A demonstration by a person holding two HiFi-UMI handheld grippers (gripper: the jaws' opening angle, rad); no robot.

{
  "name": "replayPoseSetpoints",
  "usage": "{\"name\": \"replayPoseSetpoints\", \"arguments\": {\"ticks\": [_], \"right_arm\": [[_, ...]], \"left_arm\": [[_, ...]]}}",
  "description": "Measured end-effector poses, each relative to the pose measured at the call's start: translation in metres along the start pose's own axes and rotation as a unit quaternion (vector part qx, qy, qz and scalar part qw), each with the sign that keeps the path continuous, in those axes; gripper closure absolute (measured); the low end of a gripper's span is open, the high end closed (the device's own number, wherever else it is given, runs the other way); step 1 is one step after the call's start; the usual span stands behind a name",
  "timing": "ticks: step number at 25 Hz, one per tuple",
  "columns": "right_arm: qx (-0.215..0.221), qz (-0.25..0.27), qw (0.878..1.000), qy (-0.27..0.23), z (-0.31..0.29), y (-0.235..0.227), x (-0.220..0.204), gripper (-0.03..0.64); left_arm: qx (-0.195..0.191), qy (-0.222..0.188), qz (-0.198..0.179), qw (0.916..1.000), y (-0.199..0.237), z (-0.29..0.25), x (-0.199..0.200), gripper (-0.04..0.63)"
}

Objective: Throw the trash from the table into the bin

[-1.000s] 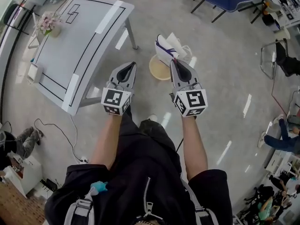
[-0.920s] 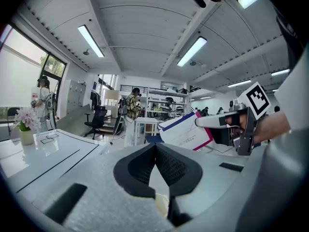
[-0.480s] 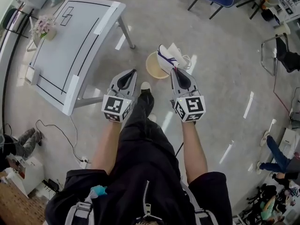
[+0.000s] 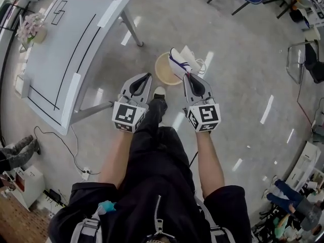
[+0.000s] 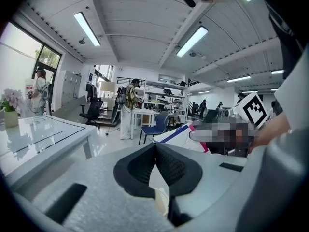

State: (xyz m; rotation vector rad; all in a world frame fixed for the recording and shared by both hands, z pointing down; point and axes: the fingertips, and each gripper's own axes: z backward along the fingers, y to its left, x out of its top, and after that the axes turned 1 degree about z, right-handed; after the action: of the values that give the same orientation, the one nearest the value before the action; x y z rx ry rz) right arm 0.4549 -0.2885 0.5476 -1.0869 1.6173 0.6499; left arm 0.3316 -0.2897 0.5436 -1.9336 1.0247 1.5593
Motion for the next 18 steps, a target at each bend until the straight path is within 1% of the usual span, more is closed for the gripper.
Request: {"name": "replayPoseSetpoints", "arguments": {"ticks": [5,10,14,18], "right_arm": [[-0.001,-0.004,1.0,0.004,-0.045,-0.031,-0.056,0.601],[-0.005,-0.014,1.0,0.011,-0.082,-0.058,-0.123,0.601],[-0.005,-0.012,1.0,0.014,-0.107,-0.072,-0.17,0.601],[-0.006,-0.014,1.0,0.015,-0.129,-0.081,-0.212,0.601]], "left_arm": [[0.006,-0.008,0.002,0.9999,0.022,-0.041,-0.033,0.589],[0.019,-0.012,0.008,0.9997,0.04,-0.077,-0.084,0.589],[0.016,-0.025,0.013,0.9995,0.05,-0.095,-0.123,0.589],[0.023,-0.032,0.013,0.9991,0.062,-0.109,-0.156,0.589]]}}
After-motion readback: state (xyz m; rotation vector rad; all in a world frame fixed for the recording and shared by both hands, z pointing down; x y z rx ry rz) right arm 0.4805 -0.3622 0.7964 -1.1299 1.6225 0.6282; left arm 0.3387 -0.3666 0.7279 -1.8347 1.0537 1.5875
